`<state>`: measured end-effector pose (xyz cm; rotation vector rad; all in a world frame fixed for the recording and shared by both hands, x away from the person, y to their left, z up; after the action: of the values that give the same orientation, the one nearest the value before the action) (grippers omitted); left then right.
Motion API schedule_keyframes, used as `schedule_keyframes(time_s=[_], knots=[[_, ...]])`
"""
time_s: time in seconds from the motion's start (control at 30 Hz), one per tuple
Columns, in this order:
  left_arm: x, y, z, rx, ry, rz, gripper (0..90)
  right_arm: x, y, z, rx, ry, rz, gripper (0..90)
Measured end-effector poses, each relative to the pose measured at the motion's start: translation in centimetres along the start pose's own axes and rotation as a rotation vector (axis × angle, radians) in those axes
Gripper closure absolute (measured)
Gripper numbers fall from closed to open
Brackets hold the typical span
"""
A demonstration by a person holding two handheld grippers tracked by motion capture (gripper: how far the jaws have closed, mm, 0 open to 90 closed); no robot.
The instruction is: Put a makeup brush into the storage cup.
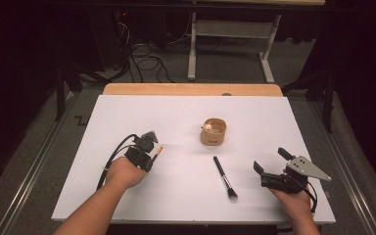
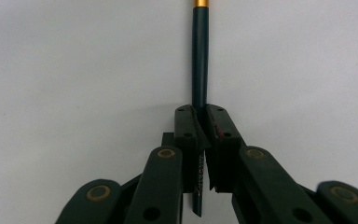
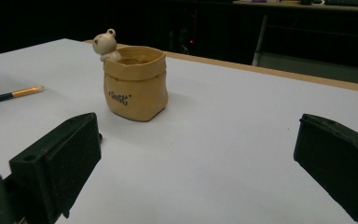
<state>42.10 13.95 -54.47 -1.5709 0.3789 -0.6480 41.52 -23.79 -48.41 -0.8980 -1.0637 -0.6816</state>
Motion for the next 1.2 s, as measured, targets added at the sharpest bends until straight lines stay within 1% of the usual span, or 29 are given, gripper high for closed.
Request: schedule_keyframes(time_s=[0.1,0.2,0.37,0.5,0.53,0.6,0.67,0.73,0.8,0.93,1.0,1.07,1.13,1.2], knots=[[0.0,0.0,0.0,0.010,0.015,-0.009,84.1,0.0,0.0,0.0,0.003,-0.001,-0.002,1.2],[-0.1,-0.1,0.0,0.007,0.020,-0.024,84.2,0.1,0.0,0.0,0.002,-0.003,-0.004,1.2],[0.1,-0.8,0.1,-0.035,0.014,-0.088,84.1,0.1,0.0,-0.1,0.002,-0.002,-0.005,1.2],[0.1,-1.5,0.5,-0.051,-0.002,-0.145,84.1,0.1,0.0,0.0,0.002,0.001,-0.003,1.2],[0.1,-1.6,0.6,-0.056,-0.009,-0.155,84.1,0.1,0.0,0.0,0.004,-0.009,-0.005,1.2],[0.0,-1.9,0.9,-0.059,-0.020,-0.170,84.1,0.1,0.0,0.0,0.002,-0.009,-0.005,1.2],[-0.2,-2.1,1.2,-0.055,-0.033,-0.182,84.0,0.1,0.0,0.0,-0.001,0.000,-0.003,1.2],[-0.3,-2.3,1.5,-0.050,-0.038,-0.186,84.1,0.1,0.0,0.0,-0.001,-0.002,-0.005,1.2],[-0.4,-2.6,1.8,-0.042,-0.053,-0.200,84.1,0.1,0.0,0.0,-0.001,-0.005,-0.007,1.2],[-0.5,-2.8,2.0,-0.034,-0.063,-0.211,84.1,0.1,0.0,0.0,0.002,-0.006,-0.007,1.2],[-0.4,-2.8,2.0,-0.030,-0.077,-0.229,84.0,0.1,0.0,0.0,0.001,-0.006,-0.006,1.2],[-0.4,-2.8,2.0,-0.038,-0.082,-0.248,84.0,0.1,0.0,0.0,0.003,-0.007,-0.008,1.2],[-0.4,-2.9,2.1,-0.035,-0.091,-0.271,84.0,0.2,0.0,0.0,0.002,-0.007,-0.009,1.2],[-0.5,-2.9,2.2,-0.033,-0.108,-0.297,84.0,0.1,0.0,0.0,0.001,-0.010,-0.007,1.2]])
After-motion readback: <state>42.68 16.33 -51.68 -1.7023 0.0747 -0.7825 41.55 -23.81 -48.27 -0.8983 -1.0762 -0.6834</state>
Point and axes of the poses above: each handheld gripper's, and its own axes: y roughly forward along the jaws, x roughly out of its top, z roughly to its left, the point moved 9 cm from there along y, roughly forward along the jaws, and after that the axes turned 14 degrees about y, right-handed, at the moved point
